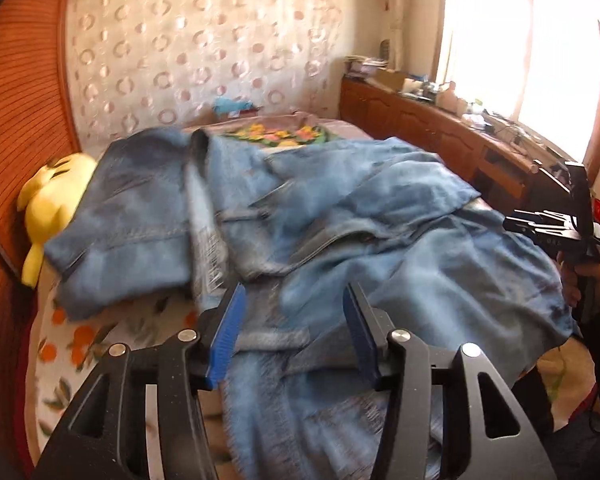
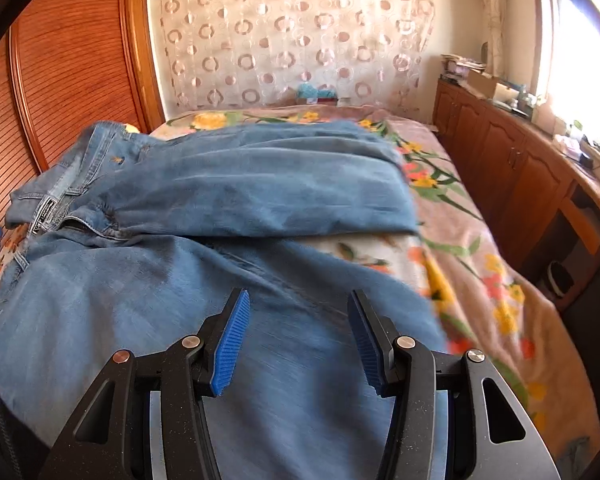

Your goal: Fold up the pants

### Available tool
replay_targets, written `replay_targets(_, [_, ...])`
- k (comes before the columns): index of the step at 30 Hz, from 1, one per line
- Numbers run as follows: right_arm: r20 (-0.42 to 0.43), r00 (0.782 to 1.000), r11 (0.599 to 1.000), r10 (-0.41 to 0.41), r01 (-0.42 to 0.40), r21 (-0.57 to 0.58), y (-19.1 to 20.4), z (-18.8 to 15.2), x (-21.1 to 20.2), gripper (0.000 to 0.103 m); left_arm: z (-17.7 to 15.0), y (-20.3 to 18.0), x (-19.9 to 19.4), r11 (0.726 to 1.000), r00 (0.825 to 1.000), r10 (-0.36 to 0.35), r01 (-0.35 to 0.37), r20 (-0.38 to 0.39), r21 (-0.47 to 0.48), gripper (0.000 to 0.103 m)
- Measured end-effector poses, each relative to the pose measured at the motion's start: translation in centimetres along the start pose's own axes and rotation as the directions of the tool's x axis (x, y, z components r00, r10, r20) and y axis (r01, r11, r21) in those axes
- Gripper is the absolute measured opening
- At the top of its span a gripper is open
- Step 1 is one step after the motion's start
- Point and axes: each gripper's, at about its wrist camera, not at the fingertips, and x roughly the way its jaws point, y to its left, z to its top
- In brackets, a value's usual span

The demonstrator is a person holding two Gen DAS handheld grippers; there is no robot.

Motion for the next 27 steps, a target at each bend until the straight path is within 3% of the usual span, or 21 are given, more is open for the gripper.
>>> replay_targets(3, [-0.014, 0.999, 0.999, -0.034, 0.034, 0.012, -2.1, -0.9, -1.3, 0.053, 1.4, -1.7, 0.7, 0.999, 0.999, -0.025, 0.024, 0.027, 0.037, 0.077])
replay_targets(7, [-0.013, 0.998, 0.995, -0.068, 0.068, 0.075, -5.2, -2.1, -2.5, 0.053, 3.1, -4.0, 2.2, 0.995, 0.997, -0.058, 0.055, 0.044, 0.080, 0.077])
replay_targets(12, [-0.025, 0.996, 0.984, -0.086, 0.088, 0.152, -7.7, -3.3, -3.0, 0.053, 3.8, -5.8, 4.7, 0.992, 0.999, -0.039, 0.035, 0.034, 0.125, 0.077])
replay_targets(22, [-0.058, 0.998, 0.969, 0.028, -0.013, 0.248, -9.3, -4.8, -2.5, 0.053, 0.9, -6.0, 7.2, 0.990, 0.996, -0.075, 0.081, -0.057, 0.112, 0.077])
replay_targets(27, [-0.089, 0.995, 0.964, 0.054, -0.028, 0.264, -9.4, -5.1, -1.9, 0.053, 0.7, -5.7, 7.5, 0.992, 0.994, -0.090, 0.095, -0.065, 0.082, 0.077])
